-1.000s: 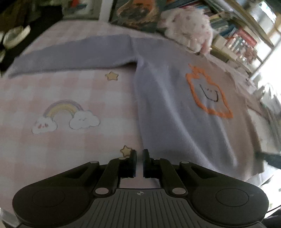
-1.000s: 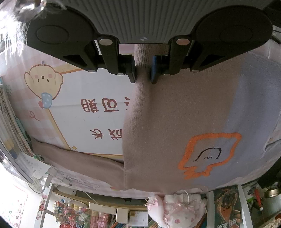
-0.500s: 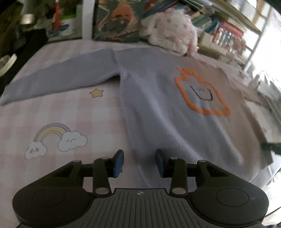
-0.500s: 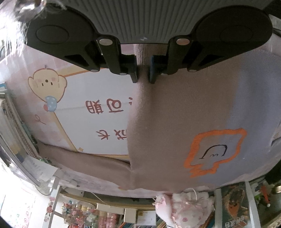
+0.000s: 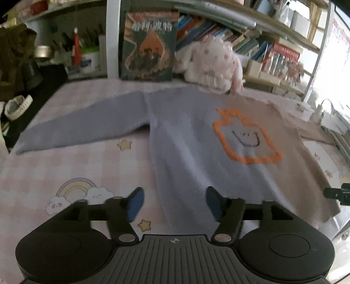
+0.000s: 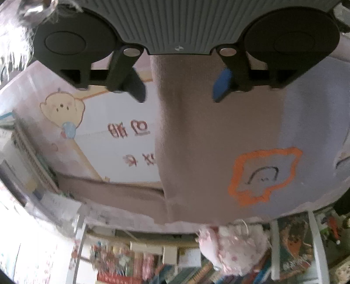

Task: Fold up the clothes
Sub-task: 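Open both tools and release the sweater hem, then move the open left tool toward the lavender sleeve cuff, then grasp the lavender sleeve cuff with the left tool, then fold the lavender sleeve across the sweater body with the left tool, then open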

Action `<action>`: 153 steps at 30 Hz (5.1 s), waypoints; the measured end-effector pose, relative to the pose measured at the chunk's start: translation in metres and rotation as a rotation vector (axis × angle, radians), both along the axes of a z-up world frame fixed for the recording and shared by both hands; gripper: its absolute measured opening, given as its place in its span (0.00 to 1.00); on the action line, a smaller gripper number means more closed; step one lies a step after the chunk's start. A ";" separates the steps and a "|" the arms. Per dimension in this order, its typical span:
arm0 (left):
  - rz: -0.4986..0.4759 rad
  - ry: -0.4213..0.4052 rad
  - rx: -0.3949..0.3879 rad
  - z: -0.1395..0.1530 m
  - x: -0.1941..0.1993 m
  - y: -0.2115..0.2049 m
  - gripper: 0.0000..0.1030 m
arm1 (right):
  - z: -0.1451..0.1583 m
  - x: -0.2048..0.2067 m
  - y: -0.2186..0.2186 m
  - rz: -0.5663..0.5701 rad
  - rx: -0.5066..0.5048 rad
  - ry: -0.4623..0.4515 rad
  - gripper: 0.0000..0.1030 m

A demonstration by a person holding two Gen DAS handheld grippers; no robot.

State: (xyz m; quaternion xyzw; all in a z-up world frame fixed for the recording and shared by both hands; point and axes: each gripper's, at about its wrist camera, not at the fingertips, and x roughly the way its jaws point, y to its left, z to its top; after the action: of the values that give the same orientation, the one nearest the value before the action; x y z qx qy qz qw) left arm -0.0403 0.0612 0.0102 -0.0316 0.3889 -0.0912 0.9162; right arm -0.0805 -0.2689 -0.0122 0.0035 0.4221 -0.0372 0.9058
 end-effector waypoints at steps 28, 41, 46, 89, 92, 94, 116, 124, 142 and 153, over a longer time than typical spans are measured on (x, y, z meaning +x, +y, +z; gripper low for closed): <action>-0.024 -0.041 0.163 0.026 -0.059 -0.092 0.89 | 0.013 -0.048 -0.009 0.148 0.008 -0.119 1.00; -0.097 -0.049 0.145 0.024 -0.050 -0.078 0.89 | 0.017 -0.050 0.014 0.139 0.010 -0.128 1.00; -0.166 -0.069 0.148 0.023 -0.039 -0.053 0.89 | 0.020 -0.047 0.037 0.078 0.005 -0.128 1.00; 0.497 -0.036 -0.137 -0.039 0.098 0.260 0.55 | 0.025 -0.027 0.188 -0.152 -0.120 -0.027 1.00; 0.486 -0.032 -0.235 -0.040 0.106 0.259 0.52 | 0.025 -0.029 0.184 -0.175 -0.127 -0.021 1.00; 0.456 -0.013 -0.324 -0.041 0.111 0.253 0.51 | 0.024 -0.030 0.181 -0.193 -0.127 -0.015 1.00; 0.573 -0.008 -0.378 -0.044 0.117 0.258 0.03 | 0.024 -0.022 0.170 -0.207 -0.140 0.000 1.00; 0.456 -0.176 -0.305 0.004 0.111 0.210 0.03 | 0.019 -0.010 0.137 -0.212 -0.101 0.000 1.00; 0.105 -0.262 -0.166 0.050 0.176 -0.100 0.03 | 0.006 0.043 -0.002 0.050 0.000 -0.024 1.00; 0.078 -0.180 -0.071 0.008 0.187 -0.178 0.03 | -0.009 0.050 -0.056 0.159 0.013 0.037 0.97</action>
State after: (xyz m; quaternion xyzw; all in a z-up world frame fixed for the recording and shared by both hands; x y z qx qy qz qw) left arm 0.1471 -0.1167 0.0185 -0.0707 0.2998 -0.0717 0.9487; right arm -0.0303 -0.3247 -0.0211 -0.0249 0.4379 0.0375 0.8979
